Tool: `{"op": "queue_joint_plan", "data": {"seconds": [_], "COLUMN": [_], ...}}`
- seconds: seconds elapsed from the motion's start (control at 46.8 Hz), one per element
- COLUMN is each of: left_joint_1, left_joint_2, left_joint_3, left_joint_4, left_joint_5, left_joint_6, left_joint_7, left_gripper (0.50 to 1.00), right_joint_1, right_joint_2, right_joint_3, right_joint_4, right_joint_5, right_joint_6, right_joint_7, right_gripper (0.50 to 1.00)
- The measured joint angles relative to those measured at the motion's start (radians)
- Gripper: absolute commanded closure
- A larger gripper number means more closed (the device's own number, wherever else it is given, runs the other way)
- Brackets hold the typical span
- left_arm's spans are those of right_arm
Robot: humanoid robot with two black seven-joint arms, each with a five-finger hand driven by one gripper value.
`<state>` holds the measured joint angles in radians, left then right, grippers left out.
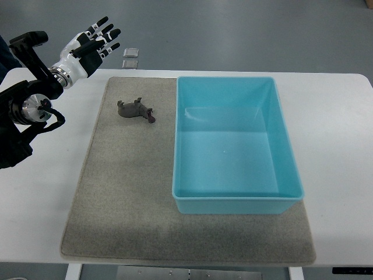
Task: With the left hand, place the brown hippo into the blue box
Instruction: 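Reach the left hand forward and lower it over the brown hippo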
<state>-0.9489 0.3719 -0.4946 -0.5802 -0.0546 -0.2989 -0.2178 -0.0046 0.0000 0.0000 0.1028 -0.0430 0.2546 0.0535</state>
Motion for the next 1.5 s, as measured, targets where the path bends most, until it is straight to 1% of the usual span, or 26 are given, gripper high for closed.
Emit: {"op": "queue_joint_plan", "data": {"seconds": [0.192, 0.449, 0.599, 0.791, 1.09, 1.155, 1.368, 1.497], "left_joint_1": [-0.007, -0.057, -0.071, -0.086, -0.121, -0.122, -0.123, -0.121], "left_joint_2": [0.005, 0.066, 0.098, 0.125, 0.13, 0.129, 0.119, 0.119], "left_joint_3": [0.043, 0.072, 0.08, 0.081, 0.115, 0.116, 0.117, 0.124], "left_joint_4": [-0.006, -0.025, -0.073, -0.158, -0.166, -0.166, -0.173, -0.2], "left_joint_5": [0.175, 0.456, 0.621, 0.872, 1.23, 1.294, 1.457, 1.481], "left_joint_6": [0.0, -0.02, -0.05, -0.054, -0.048, -0.045, -0.016, -0.014], "left_joint_7": [0.0, 0.002, 0.0, -0.001, -0.002, -0.007, -0.059, -0.067], "left_gripper": [0.504, 0.504, 0.504, 0.504, 0.506, 0.506, 0.506, 0.506], "right_joint_1": [0.0, 0.0, 0.0, -0.001, 0.0, 0.0, 0.0, 0.0], "right_joint_2": [0.0, 0.0, 0.0, 0.0, 0.0, 0.0, 0.0, 0.0], "right_joint_3": [0.0, 0.0, 0.0, 0.0, 0.0, 0.0, 0.0, 0.0], "right_joint_4": [0.0, 0.0, 0.0, 0.0, 0.0, 0.0, 0.0, 0.0], "right_joint_5": [0.0, 0.0, 0.0, 0.0, 0.0, 0.0, 0.0, 0.0], "right_joint_6": [0.0, 0.0, 0.0, 0.0, 0.0, 0.0, 0.0, 0.0], "right_joint_7": [0.0, 0.0, 0.0, 0.0, 0.0, 0.0, 0.0, 0.0], "right_gripper": [0.564, 0.564, 0.564, 0.564, 0.564, 0.564, 0.564, 0.564]}}
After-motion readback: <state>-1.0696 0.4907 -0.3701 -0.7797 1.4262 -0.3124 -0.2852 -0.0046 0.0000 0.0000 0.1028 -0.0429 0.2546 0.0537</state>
